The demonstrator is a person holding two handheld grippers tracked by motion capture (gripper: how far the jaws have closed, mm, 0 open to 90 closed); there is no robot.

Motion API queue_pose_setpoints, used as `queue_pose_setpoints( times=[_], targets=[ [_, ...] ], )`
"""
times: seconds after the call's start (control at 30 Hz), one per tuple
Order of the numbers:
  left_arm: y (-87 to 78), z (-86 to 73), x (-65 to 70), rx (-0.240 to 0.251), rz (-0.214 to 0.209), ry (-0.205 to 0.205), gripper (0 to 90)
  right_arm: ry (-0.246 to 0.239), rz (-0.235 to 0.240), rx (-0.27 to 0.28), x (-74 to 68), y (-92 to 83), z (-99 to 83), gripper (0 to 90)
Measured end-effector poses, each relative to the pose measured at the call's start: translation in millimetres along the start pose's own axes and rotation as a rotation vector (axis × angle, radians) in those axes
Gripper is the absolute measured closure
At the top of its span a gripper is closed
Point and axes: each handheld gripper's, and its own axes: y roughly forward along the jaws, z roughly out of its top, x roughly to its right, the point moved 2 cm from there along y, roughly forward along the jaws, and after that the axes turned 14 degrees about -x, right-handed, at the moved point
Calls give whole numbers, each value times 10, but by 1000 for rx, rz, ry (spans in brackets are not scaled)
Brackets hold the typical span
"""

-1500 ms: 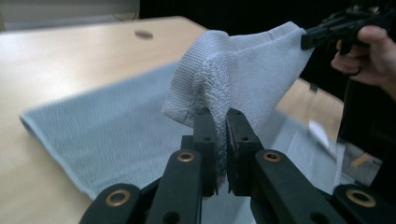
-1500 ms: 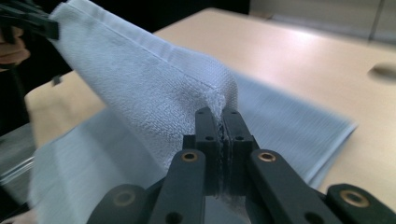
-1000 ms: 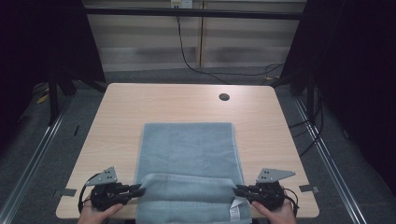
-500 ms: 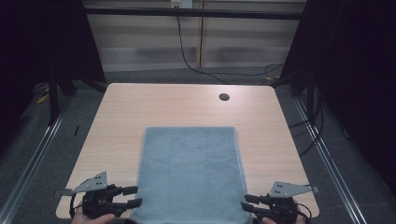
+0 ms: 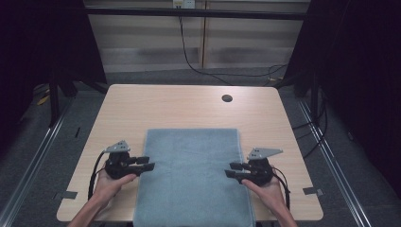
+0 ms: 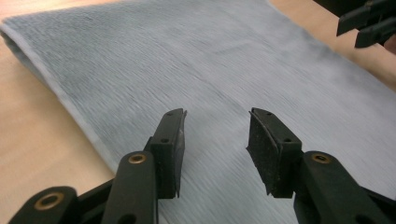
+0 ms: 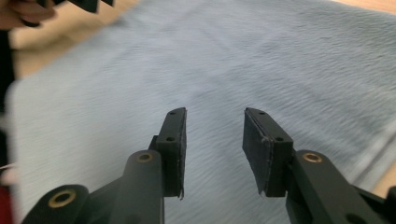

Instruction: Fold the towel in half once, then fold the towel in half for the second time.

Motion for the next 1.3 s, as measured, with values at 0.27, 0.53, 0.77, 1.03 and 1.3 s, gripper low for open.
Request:
queue_pose_setpoints(
  times=[0.27, 0.53, 0.77, 1.03, 1.3],
  targets=[
    [204, 126, -247, -18, 66, -4, 629, 51, -42, -24, 257, 277, 215, 524],
    [299, 85, -329, -52, 99, 0, 624, 59, -92, -71, 372, 518, 290, 521],
    [249, -42, -221, -58, 84, 12, 625, 52, -104, -91, 242, 528, 212, 507],
    [127, -286, 100, -105, 60, 40, 636, 12, -75, -129, 24, 382, -2, 512],
    [-32, -386, 317, -105, -11, 30, 550, -15, -35, -180, -215, 273, -153, 504]
  ],
)
